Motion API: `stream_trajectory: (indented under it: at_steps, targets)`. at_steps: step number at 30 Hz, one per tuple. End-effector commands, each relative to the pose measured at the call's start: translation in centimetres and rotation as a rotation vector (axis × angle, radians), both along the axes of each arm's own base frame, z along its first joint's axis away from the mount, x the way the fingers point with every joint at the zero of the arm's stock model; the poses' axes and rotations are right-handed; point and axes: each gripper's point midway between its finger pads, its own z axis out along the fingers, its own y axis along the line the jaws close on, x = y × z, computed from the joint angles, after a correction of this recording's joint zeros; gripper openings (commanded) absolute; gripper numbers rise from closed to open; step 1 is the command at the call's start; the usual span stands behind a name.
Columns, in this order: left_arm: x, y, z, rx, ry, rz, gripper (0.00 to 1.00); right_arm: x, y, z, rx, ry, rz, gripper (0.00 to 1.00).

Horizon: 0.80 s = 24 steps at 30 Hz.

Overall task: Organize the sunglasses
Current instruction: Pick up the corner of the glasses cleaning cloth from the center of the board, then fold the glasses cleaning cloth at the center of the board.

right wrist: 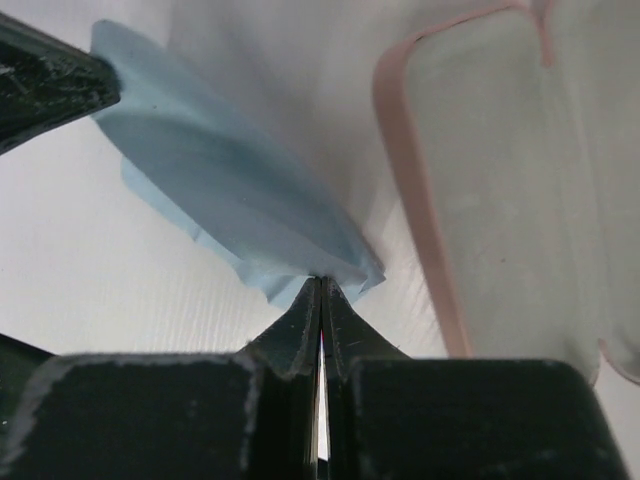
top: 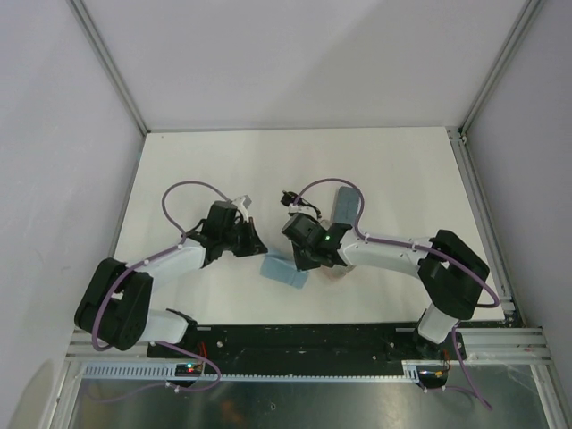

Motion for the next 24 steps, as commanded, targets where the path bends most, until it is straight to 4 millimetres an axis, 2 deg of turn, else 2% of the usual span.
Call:
stream_trajectory:
  at_steps: [1, 7, 14, 24]
  targets:
    - [1.4, -1.5, 2.6, -0.056, -0.044, -0.013, 0.0, 1.4, -0.5, 2.1, 0.029, -0.035, 0.001, 0.0]
    - [2.4, -2.0, 3.0, -0.055, -0.054, -0.012, 0.01, 2.7, -1.5, 2.3, 0.031, -0.034, -0.012, 0.0]
    - [2.6, -2.0, 2.9, -0.053, -0.052, -0.012, 0.01, 3.8, -2.1, 2.5, 0.048, -0.032, -0.008, 0.0]
    - [1.6, -1.9, 3.2, -0.07, -0.054, -0.018, 0.01, 3.0, -2.0, 2.9, 0.046, -0.028, 0.045, 0.0]
